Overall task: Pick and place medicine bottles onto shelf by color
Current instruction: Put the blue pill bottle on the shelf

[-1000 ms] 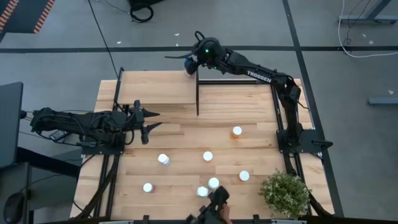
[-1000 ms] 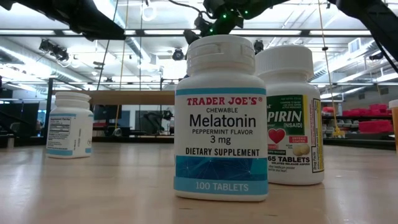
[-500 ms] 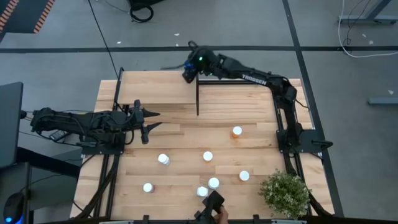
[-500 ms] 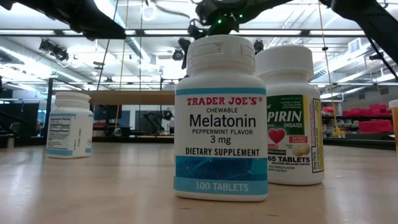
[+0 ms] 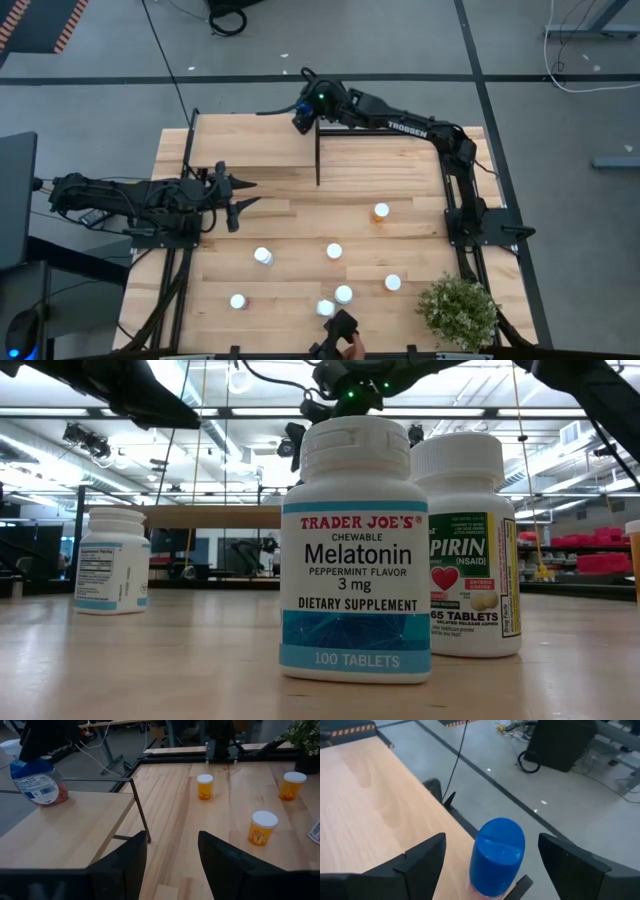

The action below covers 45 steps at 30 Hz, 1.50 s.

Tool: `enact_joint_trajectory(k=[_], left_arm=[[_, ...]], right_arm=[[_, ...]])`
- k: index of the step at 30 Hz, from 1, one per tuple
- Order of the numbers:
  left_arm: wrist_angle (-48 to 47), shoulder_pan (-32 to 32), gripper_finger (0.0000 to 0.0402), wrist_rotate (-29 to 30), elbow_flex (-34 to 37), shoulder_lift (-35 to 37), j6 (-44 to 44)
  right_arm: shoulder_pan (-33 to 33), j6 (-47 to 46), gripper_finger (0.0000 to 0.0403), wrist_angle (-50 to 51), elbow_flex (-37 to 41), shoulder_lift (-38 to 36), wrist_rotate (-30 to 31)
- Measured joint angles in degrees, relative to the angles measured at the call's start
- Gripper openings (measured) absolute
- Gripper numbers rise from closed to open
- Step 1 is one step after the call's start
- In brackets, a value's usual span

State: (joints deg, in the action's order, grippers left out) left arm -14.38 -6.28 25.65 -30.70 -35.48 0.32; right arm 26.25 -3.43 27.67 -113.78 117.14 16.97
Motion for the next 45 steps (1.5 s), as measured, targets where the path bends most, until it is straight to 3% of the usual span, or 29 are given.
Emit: enact_joint_trajectory(k=[16, 38, 45], left_arm=[[0.0, 0.0, 0.0183, 0.0, 0.0, 0.0, -0.1], [-0.1, 0.0, 0.0183, 0.0, 0.0, 0.0, 0.3], [-0.1, 0.0, 0.0185, 0.0, 0.0, 0.0, 0.3]], right_arm=[[2.2, -4.1, 0.0326, 1.9, -0.1, 2.6, -2.3], [1.6, 1.0, 0.0325, -1.1, 0.0, 5.0, -2.1], [1.6, 6.3, 0.0277, -1.1, 0.0, 5.0, -3.0]])
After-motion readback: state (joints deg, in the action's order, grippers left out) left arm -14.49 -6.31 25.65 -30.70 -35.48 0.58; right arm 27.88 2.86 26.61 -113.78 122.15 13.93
